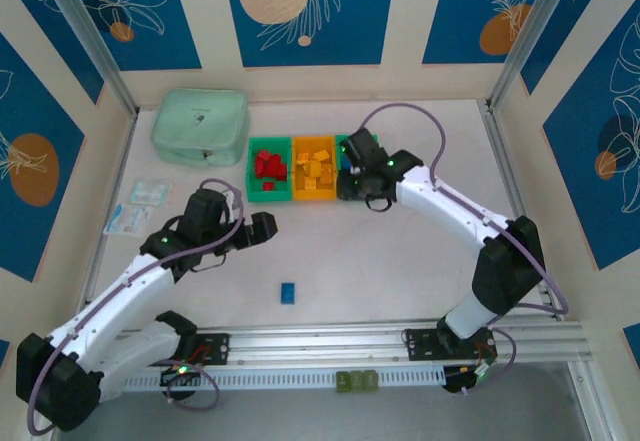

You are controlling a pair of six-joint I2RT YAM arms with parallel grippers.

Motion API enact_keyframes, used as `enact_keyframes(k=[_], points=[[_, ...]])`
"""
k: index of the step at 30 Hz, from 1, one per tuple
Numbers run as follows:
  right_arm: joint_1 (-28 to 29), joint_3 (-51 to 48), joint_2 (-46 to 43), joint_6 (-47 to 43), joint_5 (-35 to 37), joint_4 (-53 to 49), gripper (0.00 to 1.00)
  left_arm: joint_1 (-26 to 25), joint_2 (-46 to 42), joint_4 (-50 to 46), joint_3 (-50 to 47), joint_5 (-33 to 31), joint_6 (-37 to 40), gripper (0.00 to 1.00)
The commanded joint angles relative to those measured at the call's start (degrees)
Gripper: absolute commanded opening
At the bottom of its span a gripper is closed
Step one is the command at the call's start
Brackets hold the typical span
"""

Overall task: Sort the legos into containers by color
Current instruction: Place the lego in the container.

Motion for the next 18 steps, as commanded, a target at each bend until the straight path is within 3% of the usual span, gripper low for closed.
enact_keyframes(k=[1,7,15,18], points=[[-3.54,4.7,5.19,-5.53,1.78,0.28,0.33,0.37,2.24,4.58,3.39,1.89,1.65,0.99],[-7.84,15.87,16.98,-9.85,3.78,-1.02,0.33,0.19,8.02,8.83,6.58,3.58,1.3,0.99],[-10.71,17.43,23.54,-9.21,4.87,0.5,0.34,0.1,13.22,11.53,7.79,4.42,1.08,0.99],[-11.03,18.13,24.45,-9.25,5.21,-0.08,0.43,0.09,14.17,11.52,8.04,4.75,1.29,0.99]])
